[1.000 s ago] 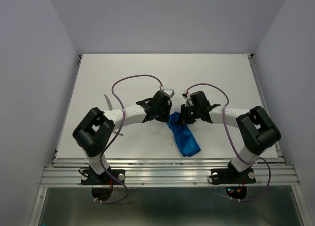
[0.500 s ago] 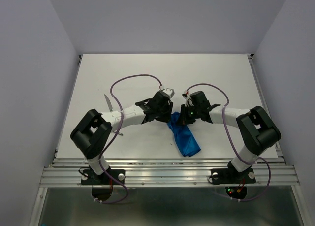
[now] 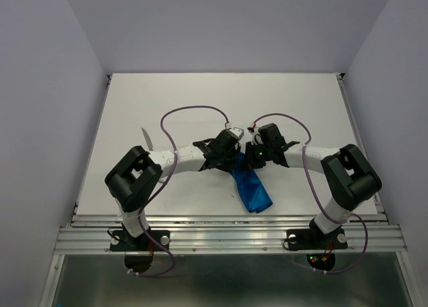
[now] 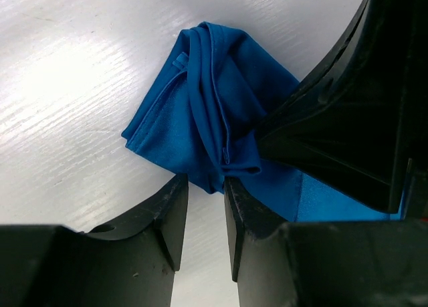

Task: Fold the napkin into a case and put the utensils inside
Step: Grasp the top corner of the smaller rectangle folded napkin from the folded napkin.

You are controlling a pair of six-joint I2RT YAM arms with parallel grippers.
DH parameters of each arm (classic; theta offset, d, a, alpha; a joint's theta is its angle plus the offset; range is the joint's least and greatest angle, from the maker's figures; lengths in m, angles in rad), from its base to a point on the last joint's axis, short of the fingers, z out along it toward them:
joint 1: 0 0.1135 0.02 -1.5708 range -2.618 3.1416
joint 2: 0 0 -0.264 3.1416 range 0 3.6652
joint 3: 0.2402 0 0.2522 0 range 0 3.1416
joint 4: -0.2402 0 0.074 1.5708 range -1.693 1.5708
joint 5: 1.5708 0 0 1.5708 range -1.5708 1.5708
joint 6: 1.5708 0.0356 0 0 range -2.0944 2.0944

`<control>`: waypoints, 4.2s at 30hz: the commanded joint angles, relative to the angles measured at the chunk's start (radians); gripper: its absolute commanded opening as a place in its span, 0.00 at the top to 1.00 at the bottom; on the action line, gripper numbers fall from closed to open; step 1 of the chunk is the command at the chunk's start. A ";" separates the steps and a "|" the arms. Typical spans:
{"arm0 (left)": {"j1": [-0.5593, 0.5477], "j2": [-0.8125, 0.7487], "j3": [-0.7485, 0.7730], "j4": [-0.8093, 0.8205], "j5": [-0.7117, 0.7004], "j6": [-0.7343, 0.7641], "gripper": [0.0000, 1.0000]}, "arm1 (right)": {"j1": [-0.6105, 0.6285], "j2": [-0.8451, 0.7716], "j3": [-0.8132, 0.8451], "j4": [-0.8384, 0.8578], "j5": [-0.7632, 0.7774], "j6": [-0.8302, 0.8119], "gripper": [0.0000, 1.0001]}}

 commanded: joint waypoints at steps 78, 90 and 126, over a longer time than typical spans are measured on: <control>-0.040 0.101 0.107 -0.006 -0.102 0.091 0.97 | -0.083 -0.114 0.048 -0.095 -0.113 -0.014 0.99; -0.037 0.041 0.107 -0.002 -0.072 0.068 1.00 | -0.083 -0.098 0.117 -0.258 -0.013 -0.081 0.99; 0.030 -0.049 -0.018 0.163 0.159 -0.032 1.00 | 0.051 0.090 0.255 -0.370 0.193 -0.051 0.99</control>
